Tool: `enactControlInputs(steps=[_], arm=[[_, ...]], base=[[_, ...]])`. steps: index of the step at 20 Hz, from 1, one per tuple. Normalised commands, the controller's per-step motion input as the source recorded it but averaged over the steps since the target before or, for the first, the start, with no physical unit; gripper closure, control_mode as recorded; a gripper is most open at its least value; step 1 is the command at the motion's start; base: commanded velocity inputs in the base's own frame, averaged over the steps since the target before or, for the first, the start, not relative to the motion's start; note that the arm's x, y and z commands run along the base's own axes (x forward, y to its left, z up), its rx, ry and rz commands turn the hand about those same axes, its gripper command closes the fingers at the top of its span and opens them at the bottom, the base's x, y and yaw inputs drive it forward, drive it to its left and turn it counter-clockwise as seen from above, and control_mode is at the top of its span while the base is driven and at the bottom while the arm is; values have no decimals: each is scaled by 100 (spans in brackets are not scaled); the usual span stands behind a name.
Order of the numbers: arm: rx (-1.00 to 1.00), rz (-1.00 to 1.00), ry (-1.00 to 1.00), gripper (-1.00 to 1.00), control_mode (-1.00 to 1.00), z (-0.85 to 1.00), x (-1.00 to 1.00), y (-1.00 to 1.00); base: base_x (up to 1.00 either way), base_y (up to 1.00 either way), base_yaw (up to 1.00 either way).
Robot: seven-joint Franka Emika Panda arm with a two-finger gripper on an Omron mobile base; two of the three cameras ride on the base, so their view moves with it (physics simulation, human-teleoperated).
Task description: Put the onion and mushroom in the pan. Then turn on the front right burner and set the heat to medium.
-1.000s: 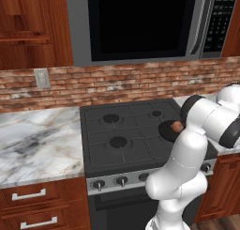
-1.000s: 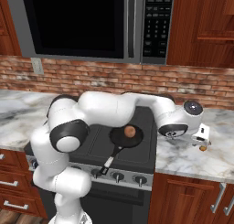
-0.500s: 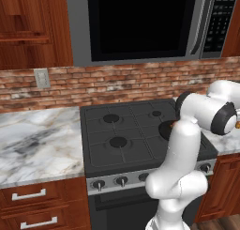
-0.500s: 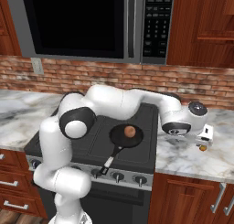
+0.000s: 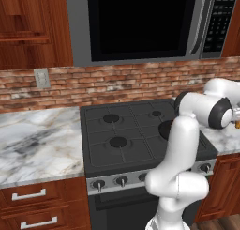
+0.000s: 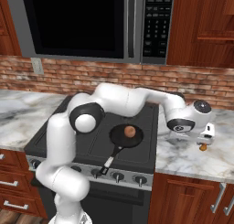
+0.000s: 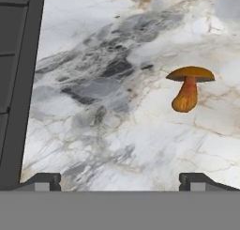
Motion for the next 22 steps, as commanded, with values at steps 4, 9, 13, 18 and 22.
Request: enactControlInputs(steps=[4, 9, 13, 18, 22], arm=[[0, 10, 8, -100, -100, 0, 44, -4], [0, 7, 6, -100, -100, 0, 39, -6], [0, 4, 2, -100, -100, 0, 35, -18], [0, 1, 3, -100, -100, 0, 6, -23], [0, 0, 8, -100, -100, 0, 0, -25]], base=[[0, 0, 0], [0, 0, 0], [0, 0, 0], [0, 0, 0], [0, 0, 0]])
